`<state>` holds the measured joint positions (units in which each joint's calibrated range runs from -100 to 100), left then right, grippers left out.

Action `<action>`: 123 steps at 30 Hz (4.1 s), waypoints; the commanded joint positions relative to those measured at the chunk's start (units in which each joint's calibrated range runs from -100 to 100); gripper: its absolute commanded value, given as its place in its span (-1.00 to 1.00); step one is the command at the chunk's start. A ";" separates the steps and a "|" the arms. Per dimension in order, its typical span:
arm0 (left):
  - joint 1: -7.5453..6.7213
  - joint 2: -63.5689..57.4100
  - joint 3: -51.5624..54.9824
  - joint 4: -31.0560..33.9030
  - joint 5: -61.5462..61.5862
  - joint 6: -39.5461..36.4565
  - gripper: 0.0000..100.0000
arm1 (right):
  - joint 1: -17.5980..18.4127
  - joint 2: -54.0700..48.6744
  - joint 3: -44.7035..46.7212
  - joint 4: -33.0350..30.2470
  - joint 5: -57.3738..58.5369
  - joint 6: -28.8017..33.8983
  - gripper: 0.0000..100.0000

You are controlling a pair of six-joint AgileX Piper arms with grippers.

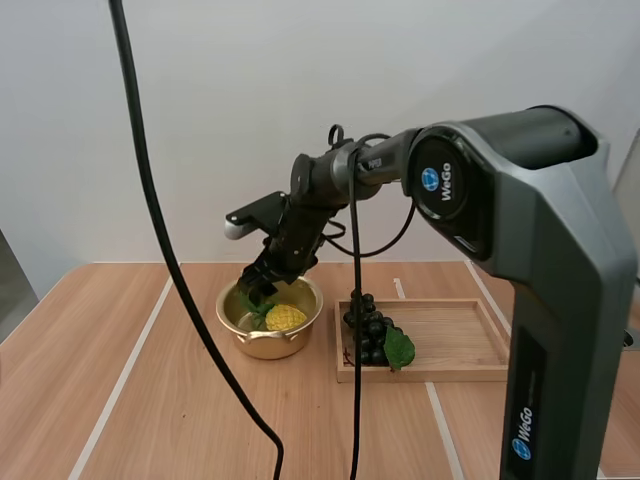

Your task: Open the pot, put the pineapple inside, and close it

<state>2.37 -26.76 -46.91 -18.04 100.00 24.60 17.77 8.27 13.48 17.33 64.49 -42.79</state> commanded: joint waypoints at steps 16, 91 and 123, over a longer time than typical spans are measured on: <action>0.03 0.22 -0.33 0.76 0.00 -0.27 -1.00 | -4.37 -21.15 -16.31 -9.95 22.67 7.14 1.00; -0.20 28.02 69.37 -10.02 -12.42 5.40 -1.00 | -26.30 -42.48 31.77 -4.89 -19.00 4.39 -1.00; -0.20 36.54 70.31 -10.24 -17.27 6.47 -1.00 | -26.30 -42.48 36.35 -5.22 -26.20 4.39 -1.00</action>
<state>2.37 7.81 22.84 -28.40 86.13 31.01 -8.38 -33.78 49.84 12.50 39.36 -37.89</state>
